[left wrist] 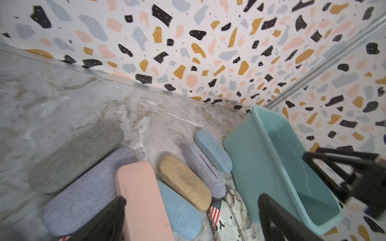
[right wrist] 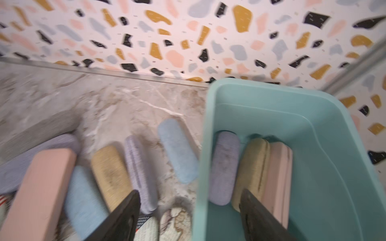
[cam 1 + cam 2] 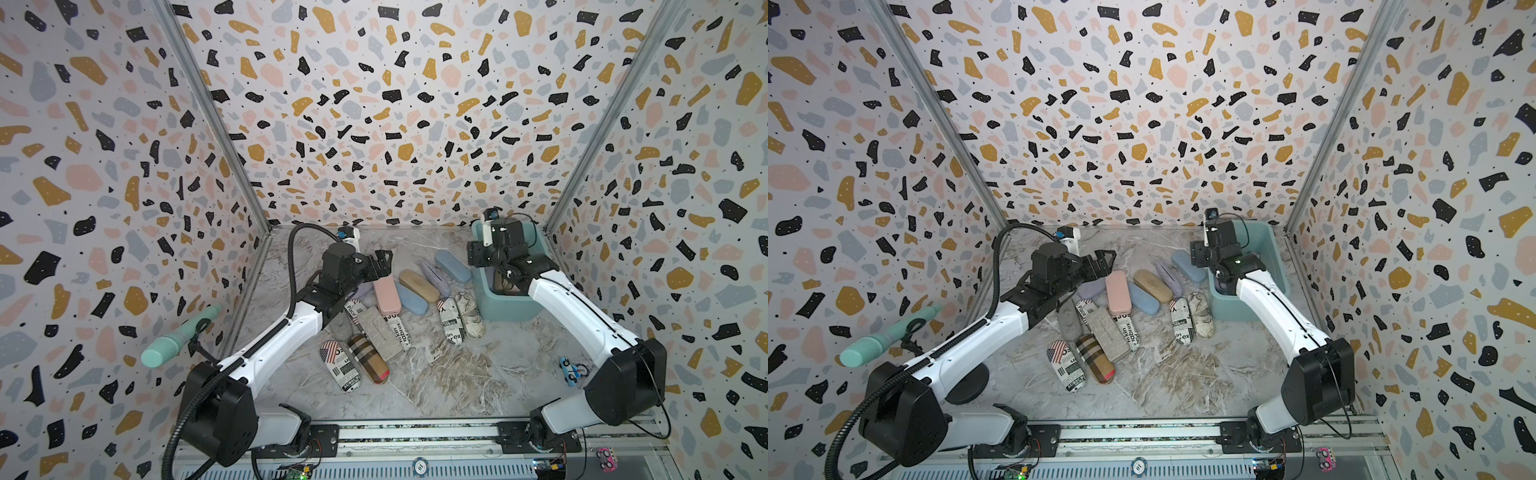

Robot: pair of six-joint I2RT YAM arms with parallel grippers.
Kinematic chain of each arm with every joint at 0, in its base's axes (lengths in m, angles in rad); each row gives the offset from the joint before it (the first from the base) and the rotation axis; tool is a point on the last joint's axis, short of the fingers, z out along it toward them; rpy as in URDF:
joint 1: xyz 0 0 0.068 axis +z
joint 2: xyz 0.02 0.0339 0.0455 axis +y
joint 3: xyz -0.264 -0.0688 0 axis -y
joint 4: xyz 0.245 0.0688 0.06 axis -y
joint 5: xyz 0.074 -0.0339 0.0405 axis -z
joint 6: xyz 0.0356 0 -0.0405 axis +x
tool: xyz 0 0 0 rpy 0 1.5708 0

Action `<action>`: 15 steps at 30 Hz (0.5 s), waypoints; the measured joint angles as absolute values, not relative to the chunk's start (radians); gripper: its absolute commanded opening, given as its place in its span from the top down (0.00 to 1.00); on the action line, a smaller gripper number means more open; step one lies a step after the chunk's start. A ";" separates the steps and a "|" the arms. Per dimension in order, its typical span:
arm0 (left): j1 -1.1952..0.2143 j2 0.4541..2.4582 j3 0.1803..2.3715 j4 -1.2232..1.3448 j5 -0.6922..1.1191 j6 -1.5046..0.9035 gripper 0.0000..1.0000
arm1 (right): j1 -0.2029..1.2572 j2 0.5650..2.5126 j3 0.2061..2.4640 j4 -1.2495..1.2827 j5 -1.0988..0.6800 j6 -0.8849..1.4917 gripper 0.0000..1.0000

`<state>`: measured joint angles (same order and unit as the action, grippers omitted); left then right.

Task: Put the glasses cases into the storage boxes
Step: Place the glasses case in the storage box, then pick up the glasses case.

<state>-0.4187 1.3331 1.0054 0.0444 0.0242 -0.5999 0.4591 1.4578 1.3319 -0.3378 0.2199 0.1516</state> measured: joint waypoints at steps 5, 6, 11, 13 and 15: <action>-0.332 1.332 0.994 0.020 -0.053 -0.666 0.01 | 0.688 1.396 1.301 -0.342 0.251 0.157 0.27; -0.312 1.332 0.992 0.015 -0.060 -0.675 0.01 | 0.724 1.397 1.301 -0.343 0.253 0.160 0.27; -0.212 1.336 0.989 -0.008 -0.065 -0.704 0.00 | 0.880 1.460 1.301 -0.372 0.262 0.183 0.24; -0.195 1.340 0.989 -0.008 -0.051 -0.711 0.01 | 0.927 1.506 1.301 -0.383 0.266 0.198 0.22; -0.189 1.343 0.989 -0.007 -0.028 -0.720 0.00 | 0.966 1.553 1.301 -0.390 0.260 0.218 0.20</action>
<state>-0.1886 1.3434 0.9886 -0.0067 -0.0284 -0.7204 0.9665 1.5532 1.3014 -0.3897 0.2596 0.2180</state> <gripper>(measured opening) 0.995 0.785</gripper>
